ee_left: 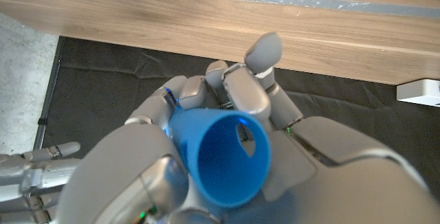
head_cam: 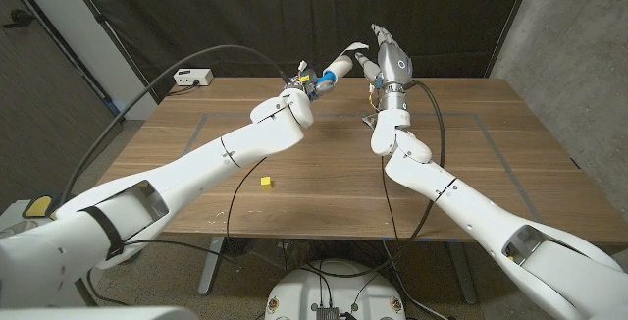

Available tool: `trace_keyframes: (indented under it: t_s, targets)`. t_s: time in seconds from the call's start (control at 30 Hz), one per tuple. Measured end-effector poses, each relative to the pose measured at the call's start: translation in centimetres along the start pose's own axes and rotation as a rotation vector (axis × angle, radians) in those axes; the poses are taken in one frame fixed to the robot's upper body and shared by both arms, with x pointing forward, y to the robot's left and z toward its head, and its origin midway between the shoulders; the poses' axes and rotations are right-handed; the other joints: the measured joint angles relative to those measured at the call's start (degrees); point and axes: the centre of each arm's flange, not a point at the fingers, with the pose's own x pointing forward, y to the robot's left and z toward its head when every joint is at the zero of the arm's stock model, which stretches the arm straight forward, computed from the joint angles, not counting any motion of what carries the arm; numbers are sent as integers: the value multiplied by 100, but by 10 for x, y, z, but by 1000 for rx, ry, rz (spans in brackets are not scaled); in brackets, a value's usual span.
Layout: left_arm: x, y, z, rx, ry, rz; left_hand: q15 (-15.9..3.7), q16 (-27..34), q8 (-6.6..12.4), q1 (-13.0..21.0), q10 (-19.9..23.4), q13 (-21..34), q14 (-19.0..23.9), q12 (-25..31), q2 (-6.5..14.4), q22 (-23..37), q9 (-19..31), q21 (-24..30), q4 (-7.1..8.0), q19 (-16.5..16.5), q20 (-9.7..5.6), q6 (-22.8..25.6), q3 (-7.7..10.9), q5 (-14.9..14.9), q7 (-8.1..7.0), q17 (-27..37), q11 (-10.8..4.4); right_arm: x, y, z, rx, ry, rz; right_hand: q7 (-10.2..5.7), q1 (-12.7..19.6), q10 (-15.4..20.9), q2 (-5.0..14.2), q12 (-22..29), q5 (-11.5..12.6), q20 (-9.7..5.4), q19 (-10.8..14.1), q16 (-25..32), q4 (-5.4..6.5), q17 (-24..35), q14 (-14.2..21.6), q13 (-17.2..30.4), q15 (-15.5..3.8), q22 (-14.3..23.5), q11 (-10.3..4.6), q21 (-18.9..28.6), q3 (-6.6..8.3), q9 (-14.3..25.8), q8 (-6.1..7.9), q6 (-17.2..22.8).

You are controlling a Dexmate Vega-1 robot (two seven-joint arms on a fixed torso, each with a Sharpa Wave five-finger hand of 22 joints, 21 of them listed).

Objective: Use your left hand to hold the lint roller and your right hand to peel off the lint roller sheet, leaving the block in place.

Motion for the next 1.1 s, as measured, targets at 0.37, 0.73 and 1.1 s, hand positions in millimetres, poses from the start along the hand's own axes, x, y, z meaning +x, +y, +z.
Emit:
trace_keyframes:
  t_s: [0.37, 0.73, 1.1]
  targets:
    - [0, 4, 11, 75, 19, -31, 1, 0, 10, 0, 0, 0, 1, 0, 0, -77, 12, 0, -1, -34, 7, 0, 1, 1, 0, -4, 0, 2, 13, 20, -204, -40, -29, -182, 166, -71, -30, 21, 44, -145, 26, -32, -93, -27, -82, 0, -21, -25, -254, 0, 93, 0, 53, 165]
    - [-5, 7, 14, 95, 14, -44, 2, 0, 10, 0, 0, 0, 1, 0, 0, -69, 4, 0, 15, -34, 7, 0, -15, 1, 0, -46, 0, 4, 24, 30, -388, -50, -14, -406, 273, -46, -89, 61, 120, -246, 3, -90, -143, -26, -200, -5, -16, -27, -400, 0, 144, -1, 124, 271]
    - [-8, 6, 13, 85, -1, -62, 2, 0, 6, 0, 0, -3, 2, 0, 0, -81, -26, 0, 15, -31, 9, 0, -15, 1, 0, -47, 0, 5, 34, 38, -462, -99, -57, -439, 603, 1561, 69, 299, 444, -507, 334, 220, -98, -26, 666, -43, -40, -26, -502, 190, 482, -1, 700, 2712]
